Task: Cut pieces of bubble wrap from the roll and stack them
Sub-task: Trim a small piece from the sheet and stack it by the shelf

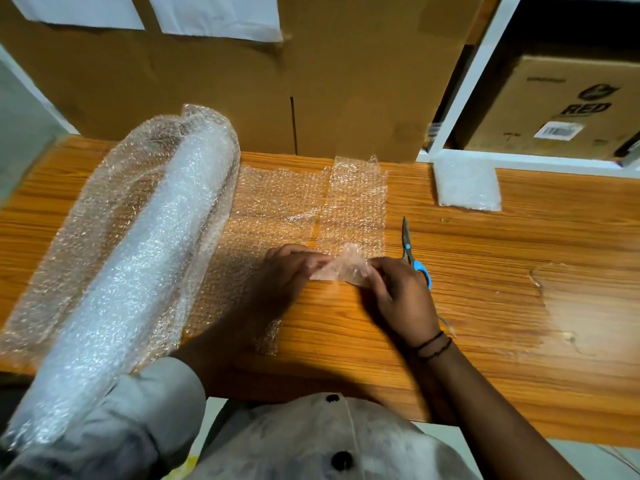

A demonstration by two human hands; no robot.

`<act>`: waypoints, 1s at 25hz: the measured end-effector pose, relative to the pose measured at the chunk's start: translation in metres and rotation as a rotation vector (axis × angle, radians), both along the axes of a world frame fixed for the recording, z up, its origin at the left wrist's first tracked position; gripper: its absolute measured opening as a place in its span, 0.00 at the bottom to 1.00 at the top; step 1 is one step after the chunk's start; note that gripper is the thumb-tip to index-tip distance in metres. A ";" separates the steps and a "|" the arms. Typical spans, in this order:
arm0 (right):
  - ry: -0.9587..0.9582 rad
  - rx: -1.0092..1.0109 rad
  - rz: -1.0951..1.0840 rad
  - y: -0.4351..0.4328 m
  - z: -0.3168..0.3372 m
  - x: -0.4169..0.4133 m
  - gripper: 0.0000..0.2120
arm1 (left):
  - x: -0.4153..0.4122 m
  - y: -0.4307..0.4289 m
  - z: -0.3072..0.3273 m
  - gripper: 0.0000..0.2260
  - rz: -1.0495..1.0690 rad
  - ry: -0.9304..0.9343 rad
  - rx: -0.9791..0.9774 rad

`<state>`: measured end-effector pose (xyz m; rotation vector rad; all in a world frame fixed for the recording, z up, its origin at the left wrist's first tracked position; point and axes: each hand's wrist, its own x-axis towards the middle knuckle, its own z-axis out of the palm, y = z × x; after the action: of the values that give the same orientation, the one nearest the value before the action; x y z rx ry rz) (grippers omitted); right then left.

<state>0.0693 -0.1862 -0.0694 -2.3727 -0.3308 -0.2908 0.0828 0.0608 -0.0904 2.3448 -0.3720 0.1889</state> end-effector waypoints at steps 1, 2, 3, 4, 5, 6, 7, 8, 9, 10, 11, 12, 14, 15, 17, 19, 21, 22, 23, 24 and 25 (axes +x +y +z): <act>0.022 0.026 -0.078 0.004 0.003 0.010 0.06 | 0.001 0.000 -0.001 0.19 0.024 0.022 -0.027; 0.051 0.053 -0.140 0.007 0.005 0.020 0.06 | 0.001 -0.001 -0.002 0.20 0.040 0.039 -0.059; 0.079 0.079 -0.181 0.009 0.005 0.030 0.07 | 0.001 -0.003 -0.002 0.21 0.047 0.057 -0.098; 0.112 0.101 -0.209 0.011 0.005 0.038 0.10 | 0.001 -0.006 -0.001 0.24 0.052 0.060 -0.133; 0.148 0.115 -0.231 0.013 0.005 0.044 0.13 | 0.001 -0.007 -0.001 0.28 0.058 0.060 -0.156; 0.175 0.122 -0.256 0.015 0.004 0.048 0.15 | 0.002 -0.007 -0.001 0.31 0.070 0.062 -0.167; 0.185 0.133 -0.289 0.017 0.004 0.050 0.17 | 0.004 -0.005 -0.003 0.33 0.087 0.064 -0.177; 0.179 0.152 -0.324 0.019 0.004 0.050 0.18 | 0.006 -0.003 -0.004 0.34 0.103 0.071 -0.182; 0.165 0.168 -0.356 0.020 0.005 0.047 0.20 | 0.006 -0.001 -0.006 0.34 0.113 0.072 -0.187; 0.146 0.167 -0.373 0.021 0.006 0.041 0.21 | 0.007 0.000 -0.007 0.34 0.122 0.065 -0.186; 0.128 0.145 -0.376 0.022 0.006 0.034 0.24 | 0.007 0.000 -0.007 0.34 0.128 0.061 -0.182; 0.110 0.101 -0.368 0.024 0.005 0.026 0.26 | 0.006 0.001 -0.007 0.34 0.129 0.064 -0.183; 0.057 -0.008 -0.329 0.025 -0.001 0.014 0.27 | 0.007 0.002 -0.007 0.34 0.128 0.068 -0.201; 0.032 -0.054 -0.316 0.025 -0.006 0.011 0.26 | 0.007 0.003 -0.008 0.33 0.125 0.061 -0.212; 0.023 -0.084 -0.329 0.021 -0.014 0.015 0.24 | 0.008 0.003 -0.009 0.33 0.113 0.054 -0.218; 0.045 -0.100 -0.359 0.021 -0.015 0.021 0.22 | 0.007 0.003 -0.007 0.31 0.109 0.044 -0.200; 0.019 -0.170 -0.375 0.021 -0.012 0.020 0.21 | 0.007 0.004 -0.007 0.28 0.097 0.002 -0.174; -0.018 -0.215 -0.363 0.022 -0.010 0.016 0.21 | 0.007 0.004 -0.009 0.25 0.087 -0.026 -0.164; -0.051 -0.245 -0.332 0.023 -0.008 0.011 0.22 | 0.008 0.004 -0.010 0.22 0.081 -0.046 -0.164; -0.074 -0.254 -0.283 0.025 -0.005 0.005 0.23 | 0.009 0.004 -0.012 0.20 0.079 -0.054 -0.170; -0.089 -0.257 -0.222 0.026 -0.004 0.001 0.23 | 0.009 0.004 -0.014 0.18 0.080 -0.055 -0.173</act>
<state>0.0706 -0.1598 -0.0736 -2.6595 -0.1524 -0.4840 0.0917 0.0653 -0.1041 2.1880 -0.2772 0.3116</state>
